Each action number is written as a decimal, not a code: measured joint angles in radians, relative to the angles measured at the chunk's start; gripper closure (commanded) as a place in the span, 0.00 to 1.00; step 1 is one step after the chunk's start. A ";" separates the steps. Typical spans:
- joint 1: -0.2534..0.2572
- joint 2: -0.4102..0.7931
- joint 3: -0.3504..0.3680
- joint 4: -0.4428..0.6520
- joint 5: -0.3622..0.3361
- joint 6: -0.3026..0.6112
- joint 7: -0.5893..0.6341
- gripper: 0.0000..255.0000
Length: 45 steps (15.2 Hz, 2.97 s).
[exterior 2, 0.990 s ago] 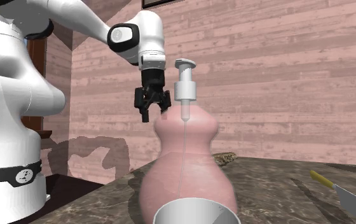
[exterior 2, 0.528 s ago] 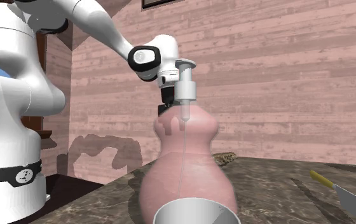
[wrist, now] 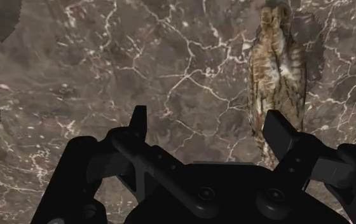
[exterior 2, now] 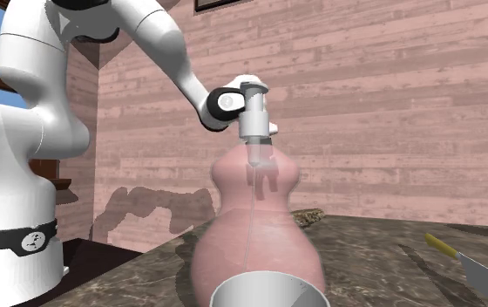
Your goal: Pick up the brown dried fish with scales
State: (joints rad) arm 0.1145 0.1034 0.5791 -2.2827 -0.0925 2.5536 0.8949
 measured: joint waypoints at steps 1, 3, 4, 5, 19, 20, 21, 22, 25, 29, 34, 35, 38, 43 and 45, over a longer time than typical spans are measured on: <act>0.017 0.050 -0.007 0.039 -0.055 0.010 0.049 0.00; 0.051 0.125 -0.030 0.097 -0.141 0.026 0.118 0.00; 0.080 0.168 -0.046 0.139 -0.187 0.027 0.160 0.00; 0.105 0.204 -0.061 0.169 -0.225 0.034 0.195 0.00; 0.270 0.460 -0.191 0.374 -0.425 0.097 0.366 1.00; 0.271 0.461 -0.192 0.375 -0.426 0.098 0.367 1.00; 0.271 0.462 -0.192 0.375 -0.427 0.098 0.368 1.00; 0.271 0.463 -0.193 0.376 -0.427 0.098 0.368 1.00; 0.272 0.463 -0.193 0.376 -0.427 0.099 0.368 1.00; 0.271 0.462 -0.193 0.375 -0.427 0.099 0.368 1.00; 0.251 0.422 -0.166 0.369 -0.397 0.065 0.344 1.00; 0.246 0.411 -0.160 0.366 -0.390 0.057 0.338 1.00; 0.237 0.388 -0.144 0.372 -0.369 0.029 0.323 1.00; 0.218 0.348 -0.118 0.379 -0.334 -0.016 0.295 1.00; 0.211 0.334 -0.110 0.380 -0.322 -0.030 0.286 1.00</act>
